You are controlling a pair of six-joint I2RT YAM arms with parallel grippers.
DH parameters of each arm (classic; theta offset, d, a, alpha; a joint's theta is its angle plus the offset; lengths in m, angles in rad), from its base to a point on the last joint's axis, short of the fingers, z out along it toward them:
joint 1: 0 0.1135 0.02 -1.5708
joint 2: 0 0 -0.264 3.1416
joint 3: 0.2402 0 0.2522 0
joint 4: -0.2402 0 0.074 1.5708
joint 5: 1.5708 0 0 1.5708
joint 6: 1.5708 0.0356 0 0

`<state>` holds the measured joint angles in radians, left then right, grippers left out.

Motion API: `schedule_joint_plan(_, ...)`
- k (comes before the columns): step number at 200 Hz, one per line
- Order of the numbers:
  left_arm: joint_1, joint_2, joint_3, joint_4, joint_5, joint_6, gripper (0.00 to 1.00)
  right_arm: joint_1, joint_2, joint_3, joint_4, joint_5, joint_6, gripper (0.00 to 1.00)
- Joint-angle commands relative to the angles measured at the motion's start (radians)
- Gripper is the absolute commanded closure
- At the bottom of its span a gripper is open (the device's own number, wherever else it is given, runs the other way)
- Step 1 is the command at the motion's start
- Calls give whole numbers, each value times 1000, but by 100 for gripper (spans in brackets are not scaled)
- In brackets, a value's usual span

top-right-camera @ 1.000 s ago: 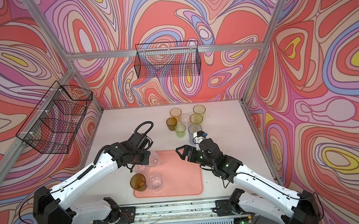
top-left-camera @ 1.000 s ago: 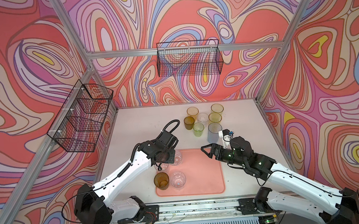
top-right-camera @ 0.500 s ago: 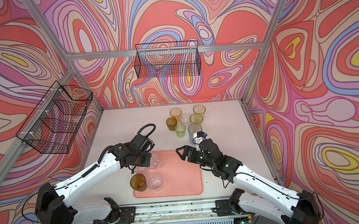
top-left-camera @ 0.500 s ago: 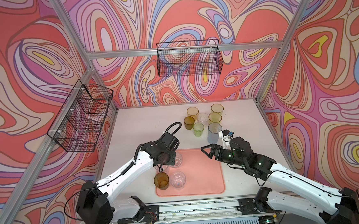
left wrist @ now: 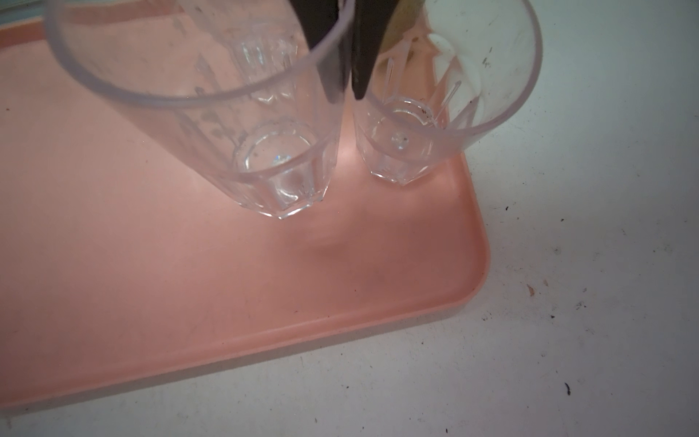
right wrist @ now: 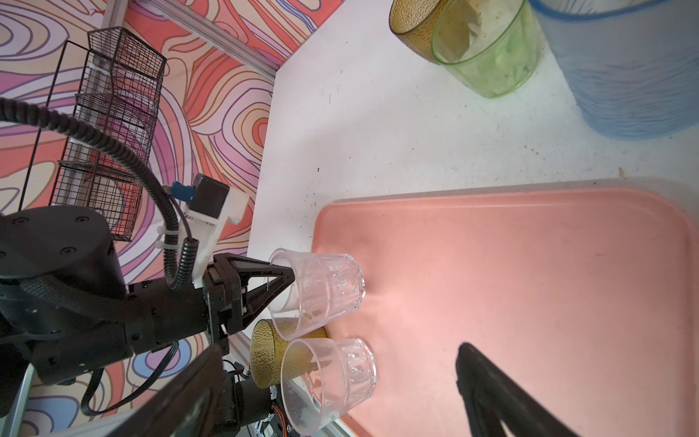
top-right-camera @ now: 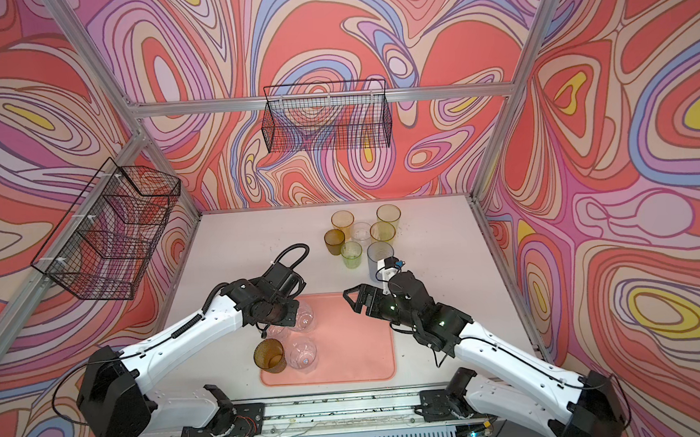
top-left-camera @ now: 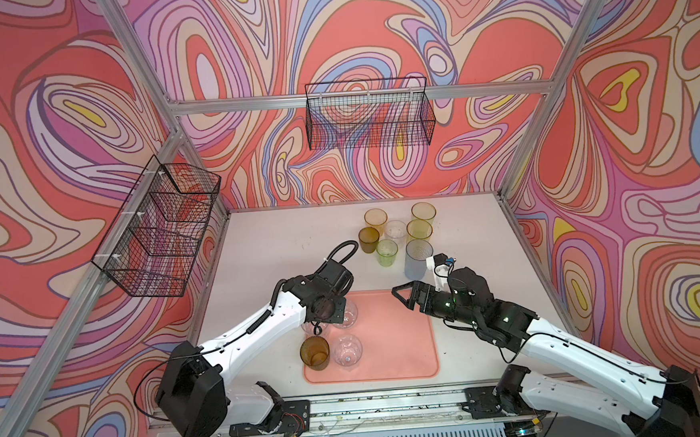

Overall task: Place the glasses into the tray
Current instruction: 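Lower the clear glass onto the tray beside the other clear glasses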

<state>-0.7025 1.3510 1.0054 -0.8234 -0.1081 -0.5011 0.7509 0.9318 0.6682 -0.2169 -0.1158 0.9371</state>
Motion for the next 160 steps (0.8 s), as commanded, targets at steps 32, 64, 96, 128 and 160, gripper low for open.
schedule_joint_plan(32, -8, 21, -4, 9, -11, 6, 100, -5, 6, -15, -6, 16, -1, 2)
schedule_joint_plan(64, -9, 29, -2, 8, -13, 6, 100, -5, 13, -14, -4, 16, -1, 2)
schedule_joint_plan(96, -11, 32, 2, 4, -13, 7, 100, -5, 15, -15, -6, 18, -1, 2)
schedule_joint_plan(128, -12, 39, 9, -4, -15, 12, 100, -5, 16, -16, -8, 20, 1, 2)
schedule_joint_plan(160, -13, 49, 18, -6, -8, 10, 100, -5, 14, -16, -7, 20, 3, 2)
